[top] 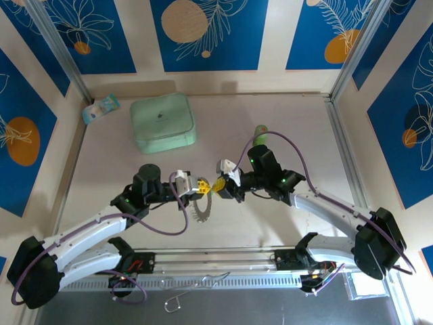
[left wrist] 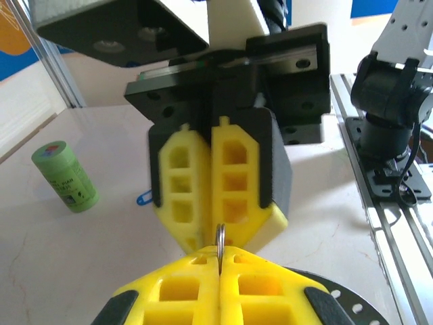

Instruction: Put the keys on the keyring

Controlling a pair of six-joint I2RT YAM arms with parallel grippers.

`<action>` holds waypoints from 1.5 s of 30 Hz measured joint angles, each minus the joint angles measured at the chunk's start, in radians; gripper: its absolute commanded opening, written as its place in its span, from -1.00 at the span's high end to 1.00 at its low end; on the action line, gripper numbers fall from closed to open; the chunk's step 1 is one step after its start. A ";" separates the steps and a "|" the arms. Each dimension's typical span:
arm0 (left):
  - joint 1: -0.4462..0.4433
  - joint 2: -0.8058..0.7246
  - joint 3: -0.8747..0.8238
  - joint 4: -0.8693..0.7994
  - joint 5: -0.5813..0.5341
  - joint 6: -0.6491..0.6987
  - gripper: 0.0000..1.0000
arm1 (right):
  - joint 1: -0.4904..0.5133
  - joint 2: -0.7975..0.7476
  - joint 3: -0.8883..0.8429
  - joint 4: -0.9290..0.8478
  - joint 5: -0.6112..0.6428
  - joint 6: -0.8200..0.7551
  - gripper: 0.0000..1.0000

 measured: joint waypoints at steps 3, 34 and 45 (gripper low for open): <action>0.000 0.000 -0.002 0.037 0.009 -0.009 1.00 | -0.006 -0.047 -0.034 0.027 0.000 0.000 0.38; 0.000 0.035 -0.033 0.175 0.047 -0.083 1.00 | -0.023 -0.145 -0.060 0.020 -0.038 -0.069 0.36; 0.000 0.047 -0.033 0.176 0.058 -0.083 1.00 | 0.011 -0.106 -0.058 0.085 -0.036 -0.042 0.70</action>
